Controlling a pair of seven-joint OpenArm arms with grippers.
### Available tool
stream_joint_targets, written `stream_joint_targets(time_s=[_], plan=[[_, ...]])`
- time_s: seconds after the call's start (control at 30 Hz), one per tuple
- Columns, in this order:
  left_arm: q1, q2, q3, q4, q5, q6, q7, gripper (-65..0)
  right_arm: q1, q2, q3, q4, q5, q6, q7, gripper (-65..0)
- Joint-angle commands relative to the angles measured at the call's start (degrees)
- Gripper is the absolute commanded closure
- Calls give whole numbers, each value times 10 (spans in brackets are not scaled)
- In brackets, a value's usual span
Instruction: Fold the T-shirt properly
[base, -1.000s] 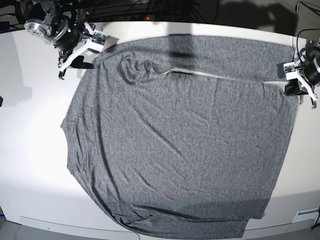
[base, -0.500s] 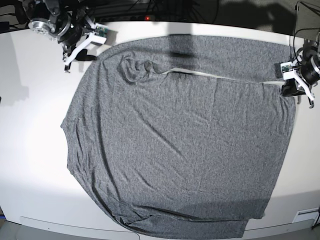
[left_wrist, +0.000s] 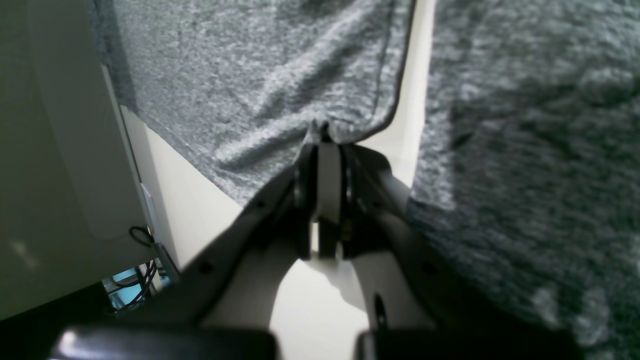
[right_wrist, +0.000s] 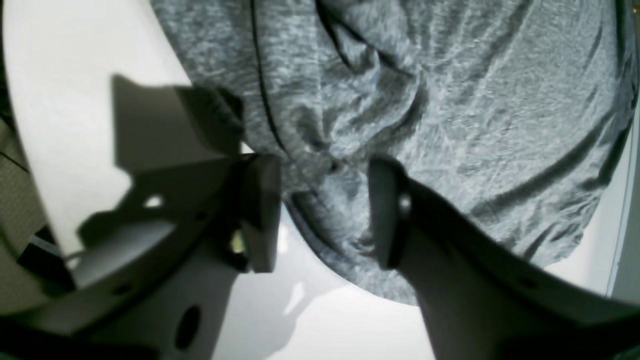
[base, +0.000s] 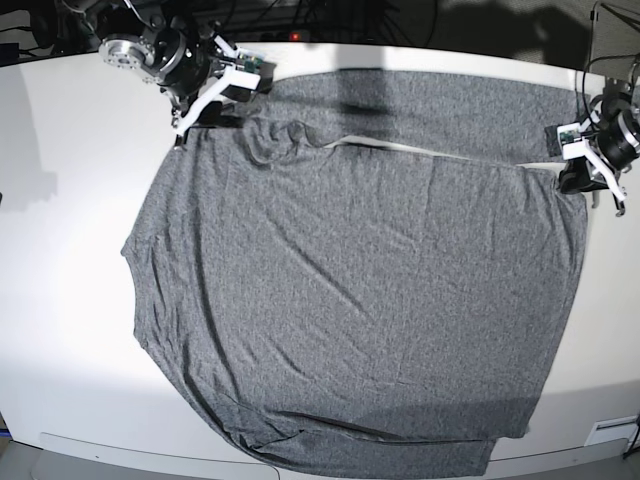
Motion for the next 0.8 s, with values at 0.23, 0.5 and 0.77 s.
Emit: stream_joint_targets(time_s=[0.23, 0.5, 0.77], plan=[[-2, -12, -1, 3, 0, -5, 1, 0, -3, 6, 0, 4, 7, 3, -19, 0], [-2, -12, -1, 3, 0, -5, 1, 0, -3, 6, 1, 4, 121, 3, -19, 0], [-3, -14, -1, 3, 0, -4, 1, 0, -3, 6, 1, 4, 155, 3, -42, 0]])
